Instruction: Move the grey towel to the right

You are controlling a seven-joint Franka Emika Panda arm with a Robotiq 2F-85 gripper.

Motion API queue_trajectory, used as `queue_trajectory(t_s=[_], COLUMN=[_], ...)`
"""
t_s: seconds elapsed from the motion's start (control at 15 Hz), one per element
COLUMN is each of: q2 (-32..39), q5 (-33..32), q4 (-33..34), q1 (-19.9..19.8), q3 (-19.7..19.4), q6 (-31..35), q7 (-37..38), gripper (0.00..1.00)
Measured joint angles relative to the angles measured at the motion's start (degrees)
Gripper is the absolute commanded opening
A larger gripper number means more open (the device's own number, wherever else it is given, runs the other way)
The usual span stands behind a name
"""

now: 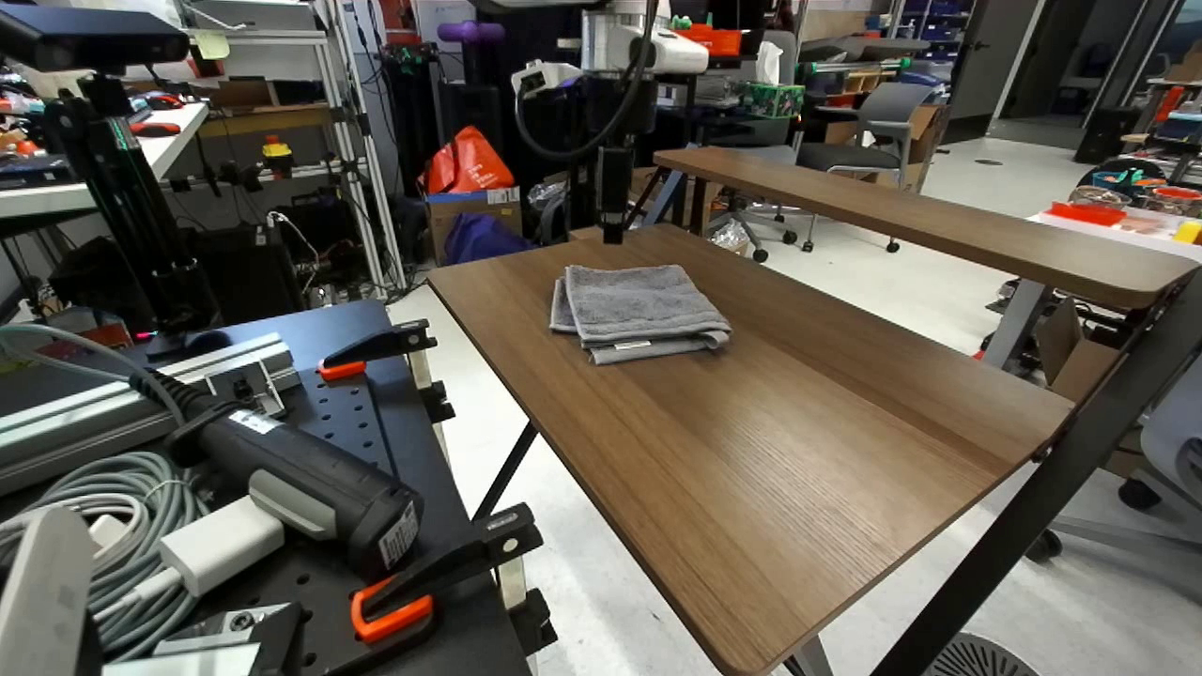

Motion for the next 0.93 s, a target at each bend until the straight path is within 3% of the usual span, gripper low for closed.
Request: queue_trajectory(t_s=[0.93], q2=[12.85], q5=[7.35], q4=[9.85], q1=[-0.73], q3=[-3.09], q6=[-0.16], q7=[-2.52], gripper=[1.00])
